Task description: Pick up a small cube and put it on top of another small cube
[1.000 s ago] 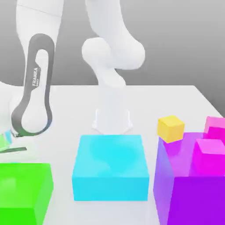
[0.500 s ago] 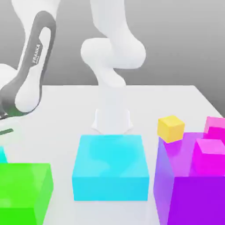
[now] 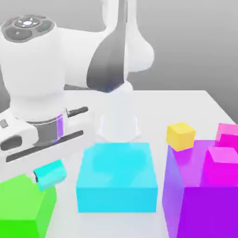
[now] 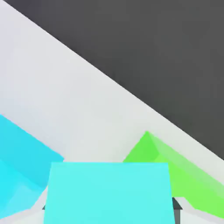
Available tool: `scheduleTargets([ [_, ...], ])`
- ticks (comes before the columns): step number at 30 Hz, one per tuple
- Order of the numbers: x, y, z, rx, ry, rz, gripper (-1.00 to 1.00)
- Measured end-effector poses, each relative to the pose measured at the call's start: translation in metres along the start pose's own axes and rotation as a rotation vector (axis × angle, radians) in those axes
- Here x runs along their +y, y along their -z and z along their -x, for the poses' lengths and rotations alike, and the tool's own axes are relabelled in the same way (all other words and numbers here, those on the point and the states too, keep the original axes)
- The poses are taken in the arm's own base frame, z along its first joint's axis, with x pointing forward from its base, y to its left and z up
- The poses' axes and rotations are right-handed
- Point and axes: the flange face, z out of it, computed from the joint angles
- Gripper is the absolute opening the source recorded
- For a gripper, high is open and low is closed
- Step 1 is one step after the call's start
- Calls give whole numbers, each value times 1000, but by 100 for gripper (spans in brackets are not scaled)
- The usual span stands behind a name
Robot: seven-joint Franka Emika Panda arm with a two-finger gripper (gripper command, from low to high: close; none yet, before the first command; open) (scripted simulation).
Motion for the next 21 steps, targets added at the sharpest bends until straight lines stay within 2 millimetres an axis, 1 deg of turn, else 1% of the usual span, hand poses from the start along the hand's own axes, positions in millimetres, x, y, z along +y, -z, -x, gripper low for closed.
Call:
scheduleTargets([
  [3,-67,28,16,23,-16,-18,-100],
  [7,-147,63,50,47,-44,-39,-100],
  [9,-185,79,73,57,-55,-47,-100],
  [11,-219,94,99,67,-72,-54,-100],
  [15,-276,121,156,85,-116,-63,-100],
  [16,-287,122,169,81,-127,-63,-100],
  [17,-285,127,173,84,-157,-75,-100],
  [18,-283,123,174,88,-176,-83,-100],
  [19,-283,113,173,89,-185,-87,-100],
  [21,-284,85,170,90,-192,-90,-100],
])
